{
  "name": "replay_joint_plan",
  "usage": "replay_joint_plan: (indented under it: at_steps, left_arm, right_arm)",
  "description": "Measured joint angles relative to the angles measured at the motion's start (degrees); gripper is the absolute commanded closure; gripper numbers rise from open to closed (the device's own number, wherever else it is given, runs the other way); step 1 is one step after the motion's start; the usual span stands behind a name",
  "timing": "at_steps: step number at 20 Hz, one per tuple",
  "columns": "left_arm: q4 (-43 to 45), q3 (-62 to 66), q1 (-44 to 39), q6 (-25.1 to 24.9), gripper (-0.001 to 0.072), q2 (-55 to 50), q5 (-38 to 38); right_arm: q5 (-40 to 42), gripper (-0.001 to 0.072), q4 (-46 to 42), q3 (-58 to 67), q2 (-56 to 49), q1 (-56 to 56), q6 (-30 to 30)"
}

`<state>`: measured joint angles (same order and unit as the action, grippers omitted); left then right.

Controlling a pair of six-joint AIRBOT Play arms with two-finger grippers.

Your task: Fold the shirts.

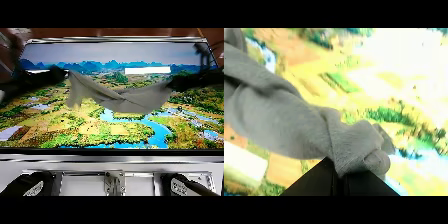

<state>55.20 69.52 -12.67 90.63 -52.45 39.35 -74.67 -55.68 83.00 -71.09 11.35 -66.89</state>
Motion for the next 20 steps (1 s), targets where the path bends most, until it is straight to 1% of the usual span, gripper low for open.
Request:
replay_joint_plan:
  at_steps: [2,5,7,9,12,14,17,19,20]
  left_arm:
    - [3.5,9.7,3.2,0.0,0.0675,4.5,0.9]
    - [9.2,21.4,7.1,0.0,0.0675,9.6,4.5]
    - [13.0,25.7,8.6,0.0,0.0675,12.2,8.5]
    - [17.0,27.8,9.4,0.0,0.0675,13.7,14.3]
    - [23.7,28.3,10.0,0.0,0.0674,14.4,23.9]
    - [28.1,26.1,10.1,0.9,0.0675,14.8,28.4]
    - [31.4,19.7,10.2,2.8,0.0674,14.8,31.6]
    - [32.3,13.9,10.2,4.4,0.0674,14.9,32.2]
    - [32.2,10.5,10.2,5.1,0.0674,14.9,32.2]
  right_arm:
    - [1.9,0.0659,-0.1,5.2,7.2,0.0,-0.4]
    - [5.7,0.0659,-1.1,10.3,16.9,0.0,-2.8]
    - [7.2,0.0659,-1.9,11.8,22.2,0.0,-5.4]
    - [6.3,0.0659,-2.3,12.7,25.7,0.0,-7.4]
    - [-1.2,0.0659,-4.8,12.9,27.5,0.0,-10.0]
    - [-8.0,0.0658,-7.8,11.5,27.5,0.0,-12.7]
    - [-15.3,0.0658,-10.7,4.1,27.0,0.0,-16.6]
    - [-16.3,0.0658,-11.8,-3.7,27.0,0.0,-17.9]
    - [-15.3,0.0658,-12.2,-8.3,26.9,0.0,-18.3]
